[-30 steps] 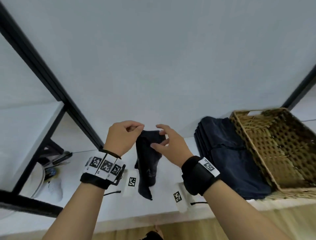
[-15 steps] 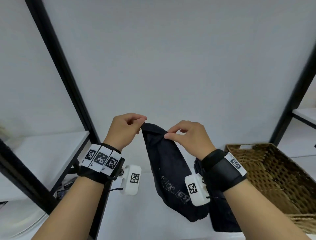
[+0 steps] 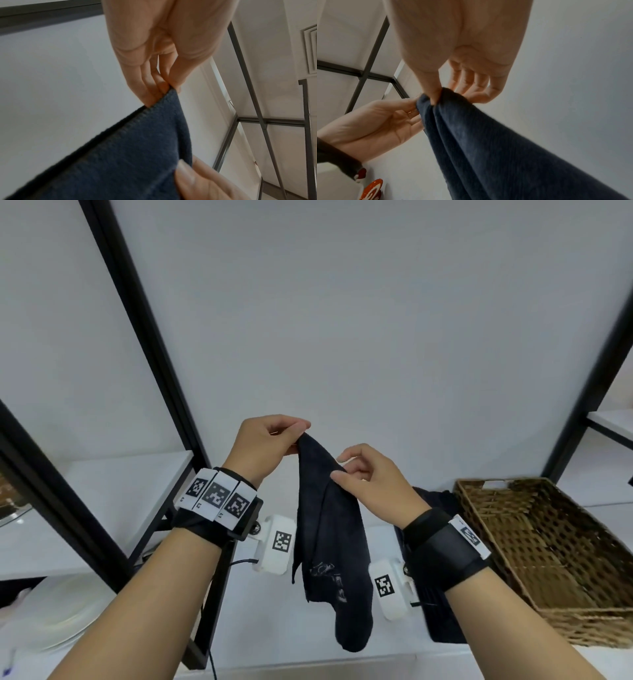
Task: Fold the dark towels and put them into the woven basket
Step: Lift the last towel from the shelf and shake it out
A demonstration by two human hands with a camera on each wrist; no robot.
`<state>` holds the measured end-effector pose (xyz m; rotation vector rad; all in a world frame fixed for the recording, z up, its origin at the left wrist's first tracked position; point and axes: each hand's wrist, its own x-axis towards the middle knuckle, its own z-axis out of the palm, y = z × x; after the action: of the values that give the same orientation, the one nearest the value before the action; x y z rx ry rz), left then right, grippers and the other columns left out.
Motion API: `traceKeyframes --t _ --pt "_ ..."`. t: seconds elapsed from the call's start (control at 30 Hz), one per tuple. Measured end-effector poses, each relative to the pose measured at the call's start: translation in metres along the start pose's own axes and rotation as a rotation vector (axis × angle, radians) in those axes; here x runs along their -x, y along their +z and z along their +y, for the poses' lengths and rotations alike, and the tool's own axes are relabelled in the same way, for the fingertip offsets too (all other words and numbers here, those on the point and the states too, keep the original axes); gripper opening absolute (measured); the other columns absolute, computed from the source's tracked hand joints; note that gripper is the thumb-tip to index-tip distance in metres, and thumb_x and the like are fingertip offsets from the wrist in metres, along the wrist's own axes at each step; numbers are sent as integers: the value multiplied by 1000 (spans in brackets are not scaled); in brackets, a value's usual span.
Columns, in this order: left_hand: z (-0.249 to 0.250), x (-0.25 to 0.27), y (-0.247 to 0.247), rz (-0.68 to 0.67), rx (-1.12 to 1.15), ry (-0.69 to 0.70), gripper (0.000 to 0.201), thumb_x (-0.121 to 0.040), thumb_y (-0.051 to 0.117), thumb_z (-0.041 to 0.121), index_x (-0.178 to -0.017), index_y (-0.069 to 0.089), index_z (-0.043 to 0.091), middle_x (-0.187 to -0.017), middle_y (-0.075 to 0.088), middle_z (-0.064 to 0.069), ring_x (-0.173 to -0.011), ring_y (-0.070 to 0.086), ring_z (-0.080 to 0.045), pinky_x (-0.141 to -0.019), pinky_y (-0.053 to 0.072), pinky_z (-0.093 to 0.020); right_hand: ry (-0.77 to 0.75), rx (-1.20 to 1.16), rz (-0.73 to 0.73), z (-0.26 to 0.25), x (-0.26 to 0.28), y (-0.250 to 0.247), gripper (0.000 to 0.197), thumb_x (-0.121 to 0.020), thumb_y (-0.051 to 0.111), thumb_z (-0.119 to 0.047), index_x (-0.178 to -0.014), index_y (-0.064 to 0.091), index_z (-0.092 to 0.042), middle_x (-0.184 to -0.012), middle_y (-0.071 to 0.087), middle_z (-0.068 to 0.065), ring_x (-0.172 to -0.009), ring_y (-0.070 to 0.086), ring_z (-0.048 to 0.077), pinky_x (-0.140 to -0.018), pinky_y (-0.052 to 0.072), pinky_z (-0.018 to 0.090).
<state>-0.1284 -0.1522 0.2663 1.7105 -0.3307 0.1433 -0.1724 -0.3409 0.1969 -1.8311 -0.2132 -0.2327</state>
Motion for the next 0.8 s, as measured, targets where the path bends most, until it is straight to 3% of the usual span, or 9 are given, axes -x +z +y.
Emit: traceKeyframes --t 0.1,0.2,0.33,0.4,0.47,0.57,0.67,0.73,0.8 --pt "-5 4 -3 -23 -2 -35 13 -93 63 12 -89 75 16 -92 71 -4 -84 69 -18 -74 59 -29 63 28 -118 4 4 7 38 -73 79 -45 -106 62 -39 -88 69 -9 -80 66 2 -69 49 11" --pt "-11 6 -4 -5 -58 -29 15 -96 56 14 -93 67 24 -86 60 5 -75 60 -10 -68 57 -33 194 -81 -120 30 10 16 48 -70 69 -64 -110 62 -38 -101 68 -13 -96 66 3 -82 55 19" --pt "-17 6 -2 19 -187 69 16 -96 53 16 -88 51 31 -88 55 10 -79 52 -6 -77 44 -29 649 -173 77 110 32 32 41 -99 43 -48 -119 54 -14 -125 58 10 -109 60 19 -93 53 37" --pt "-19 6 1 17 -182 75 18 -95 53 15 -86 48 30 -88 52 10 -81 50 -7 -81 42 -30 895 -193 62 154 57 44 47 -101 40 -47 -124 50 -8 -129 54 16 -112 57 26 -101 48 42" --pt "-20 7 5 10 -146 70 18 -94 53 15 -85 47 30 -86 50 9 -80 48 -10 -79 39 -31 1036 -342 8 187 82 57 65 -97 45 -56 -138 44 -6 -133 51 14 -119 53 26 -105 44 42" --pt "-24 10 9 -2 -98 50 13 -90 53 20 -85 47 30 -85 49 4 -79 46 -14 -73 39 -31 1006 -617 -65 208 102 75 72 -89 50 -68 -137 52 -14 -134 59 4 -126 53 19 -106 42 40" --pt "-35 13 9 20 -75 -3 15 -92 54 19 -85 47 30 -88 50 -2 -85 47 -19 -72 41 -32 870 -780 -106 200 102 81 50 -85 58 -59 -123 64 -26 -108 71 -5 -100 67 10 -81 53 29" --pt "-47 15 5 78 -79 -67 17 -95 54 17 -86 47 30 -88 51 -2 -82 48 -18 -69 41 -33 826 -879 -47 194 101 75 47 -89 56 -52 -127 62 -25 -115 71 -2 -100 68 12 -79 53 29" --pt "-66 17 1 154 -63 -169 15 -96 54 18 -88 47 28 -82 51 1 -71 50 -14 -62 41 -31 861 -1032 10 196 104 63 54 -95 42 -58 -129 64 -23 -126 67 3 -106 67 16 -84 52 35"
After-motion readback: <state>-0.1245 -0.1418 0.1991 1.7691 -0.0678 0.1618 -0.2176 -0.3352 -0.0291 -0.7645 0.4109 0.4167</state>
